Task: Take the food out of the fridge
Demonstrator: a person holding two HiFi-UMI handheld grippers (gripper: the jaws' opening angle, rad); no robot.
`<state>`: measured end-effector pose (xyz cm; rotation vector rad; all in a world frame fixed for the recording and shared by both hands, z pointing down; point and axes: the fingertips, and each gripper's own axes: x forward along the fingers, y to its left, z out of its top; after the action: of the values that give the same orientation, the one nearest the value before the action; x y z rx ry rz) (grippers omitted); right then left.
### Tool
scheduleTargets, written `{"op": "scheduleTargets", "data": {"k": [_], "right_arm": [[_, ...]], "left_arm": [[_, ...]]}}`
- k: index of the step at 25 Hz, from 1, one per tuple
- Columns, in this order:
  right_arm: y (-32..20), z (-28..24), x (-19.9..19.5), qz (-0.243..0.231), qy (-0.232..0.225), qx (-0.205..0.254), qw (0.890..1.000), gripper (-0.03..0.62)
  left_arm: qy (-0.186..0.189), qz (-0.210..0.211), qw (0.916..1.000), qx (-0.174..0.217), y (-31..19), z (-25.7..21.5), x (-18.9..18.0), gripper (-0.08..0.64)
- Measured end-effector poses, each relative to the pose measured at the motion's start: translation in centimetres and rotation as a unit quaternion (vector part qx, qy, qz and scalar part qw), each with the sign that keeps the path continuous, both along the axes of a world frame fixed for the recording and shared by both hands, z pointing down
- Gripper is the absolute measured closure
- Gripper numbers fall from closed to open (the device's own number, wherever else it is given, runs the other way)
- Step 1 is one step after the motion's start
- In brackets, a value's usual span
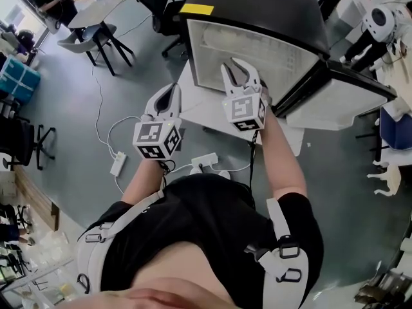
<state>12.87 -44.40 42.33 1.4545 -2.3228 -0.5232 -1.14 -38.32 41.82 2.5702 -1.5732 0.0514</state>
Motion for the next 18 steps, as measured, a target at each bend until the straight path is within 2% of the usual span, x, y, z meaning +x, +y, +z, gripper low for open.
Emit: {"op": "scheduleTargets", "data": {"k": [4,7,12,18], "right_arm": [[-1.9,1.0,-0.4,0.008,0.065,0.006,0.998,0.497],[-3.6,2.0,-0.8,0.012,0.132,0.010,0.991,0.485],[-6.3,4.6,-0.8,0.017,0.242,-0.005,0.970,0.485],[-9.3,6.8,-0.2,0.046,0.309,-0.050,0.949,0.472]], "left_arm": [[-0.001,-0.009,0.9999,0.005,0.2,-0.3,-0.9,0.558],[-0.002,-0.018,0.9998,0.006,0.4,-0.4,-1.8,0.558],[-0.001,-0.035,0.9993,0.008,1.1,-0.5,-3.4,0.558],[-0.004,-0.054,0.9985,0.006,2.0,-0.4,-5.5,0.558]]}}
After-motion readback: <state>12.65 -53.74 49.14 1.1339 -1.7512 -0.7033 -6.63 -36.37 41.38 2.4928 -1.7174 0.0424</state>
